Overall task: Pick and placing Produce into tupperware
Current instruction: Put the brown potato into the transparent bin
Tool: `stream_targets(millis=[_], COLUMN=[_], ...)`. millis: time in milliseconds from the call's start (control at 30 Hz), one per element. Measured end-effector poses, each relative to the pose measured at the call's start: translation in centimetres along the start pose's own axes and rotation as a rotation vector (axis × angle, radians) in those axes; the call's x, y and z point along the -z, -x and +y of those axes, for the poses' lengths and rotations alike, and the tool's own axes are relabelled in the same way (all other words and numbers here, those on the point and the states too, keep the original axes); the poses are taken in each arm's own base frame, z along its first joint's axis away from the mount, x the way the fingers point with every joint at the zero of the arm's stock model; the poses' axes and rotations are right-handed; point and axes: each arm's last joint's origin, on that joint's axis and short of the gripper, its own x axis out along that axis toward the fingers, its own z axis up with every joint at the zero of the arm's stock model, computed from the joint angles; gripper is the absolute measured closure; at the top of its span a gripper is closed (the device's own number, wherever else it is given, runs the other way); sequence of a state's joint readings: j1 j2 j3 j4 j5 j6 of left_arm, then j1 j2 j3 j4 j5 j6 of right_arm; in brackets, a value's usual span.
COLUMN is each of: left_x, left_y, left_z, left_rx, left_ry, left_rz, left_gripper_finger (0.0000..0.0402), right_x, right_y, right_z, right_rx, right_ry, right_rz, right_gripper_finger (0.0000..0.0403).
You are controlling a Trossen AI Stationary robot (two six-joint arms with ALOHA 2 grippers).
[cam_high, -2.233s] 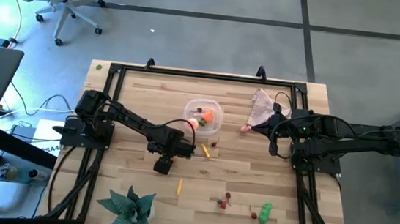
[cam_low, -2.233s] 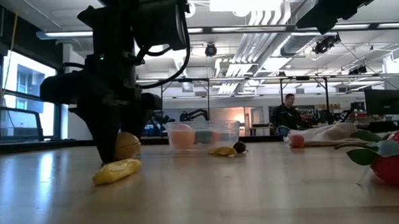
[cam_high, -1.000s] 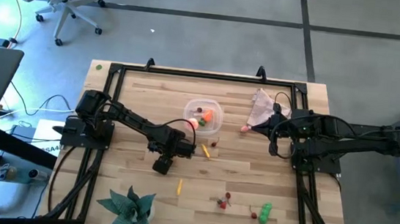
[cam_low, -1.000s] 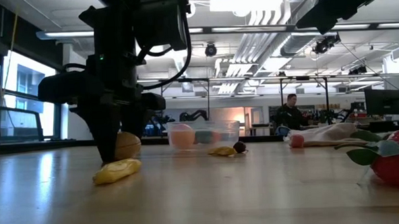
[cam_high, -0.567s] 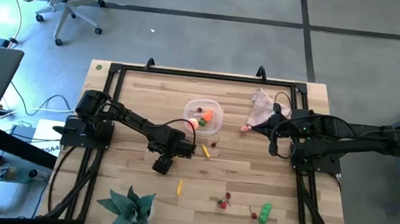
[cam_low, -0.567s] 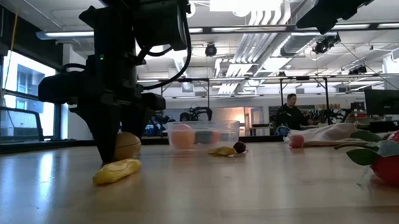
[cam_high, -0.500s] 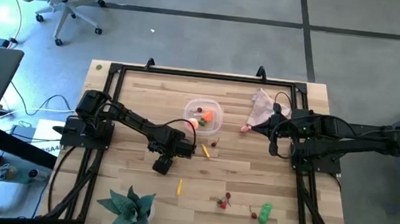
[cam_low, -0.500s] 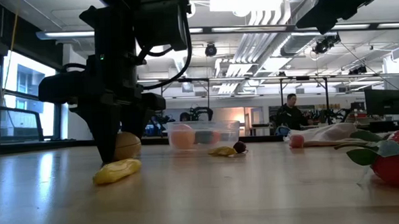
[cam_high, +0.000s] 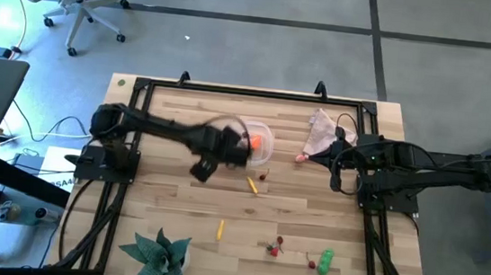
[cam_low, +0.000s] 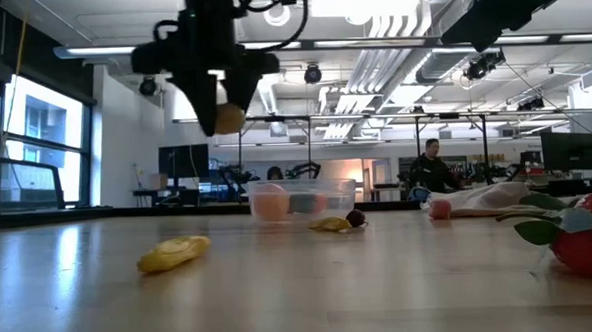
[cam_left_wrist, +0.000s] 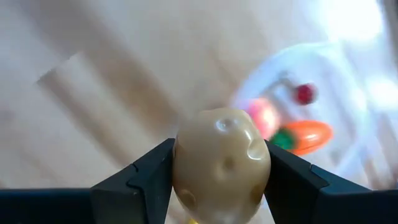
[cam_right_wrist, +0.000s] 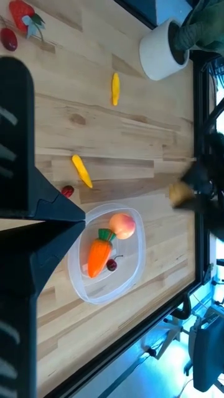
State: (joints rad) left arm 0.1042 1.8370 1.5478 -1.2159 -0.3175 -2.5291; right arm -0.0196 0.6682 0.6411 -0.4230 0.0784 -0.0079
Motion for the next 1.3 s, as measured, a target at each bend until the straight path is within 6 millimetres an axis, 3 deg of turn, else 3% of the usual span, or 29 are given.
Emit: stream_targets(millis=[267,500,600,833,1033,1300], left_x=[-4.0,-5.1,-4.7,-3.7,-3.3,-3.4], left_y=[-1.3,-5.3,-7.1,-9.3,-10.4,-10.3], left_z=[-6.8,-10.1,-10.8,-11.0,-11.0,-10.9], left_rx=[0.016,0.026,0.018,0.019,0.002,0.001], left_ry=[-0.199,-0.288,-0.312,-0.357,-0.360,-0.360], left_rz=[0.146,0.225,0.251,0.250,0.243,0.241], left_gripper_finger=[0.0202,0.0202,0.0202,0.0202,0.0202,0.0202], right_x=[0.0,0.0,0.0,0.0,0.0,0.0], right_y=[0.0,0.0,0.0,0.0,0.0,0.0], right_z=[0.0,0.0,0.0,0.0,0.0,0.0], right_rx=[0.000,0.000,0.000,0.000,0.000,0.000], right_ry=[0.000,0.000,0.000,0.000,0.000,0.000], right_rz=[0.000,0.001,0.002,0.002,0.002,0.002], right_gripper_finger=[0.0402,0.0402,0.0402,0.0402,0.0402,0.0402])
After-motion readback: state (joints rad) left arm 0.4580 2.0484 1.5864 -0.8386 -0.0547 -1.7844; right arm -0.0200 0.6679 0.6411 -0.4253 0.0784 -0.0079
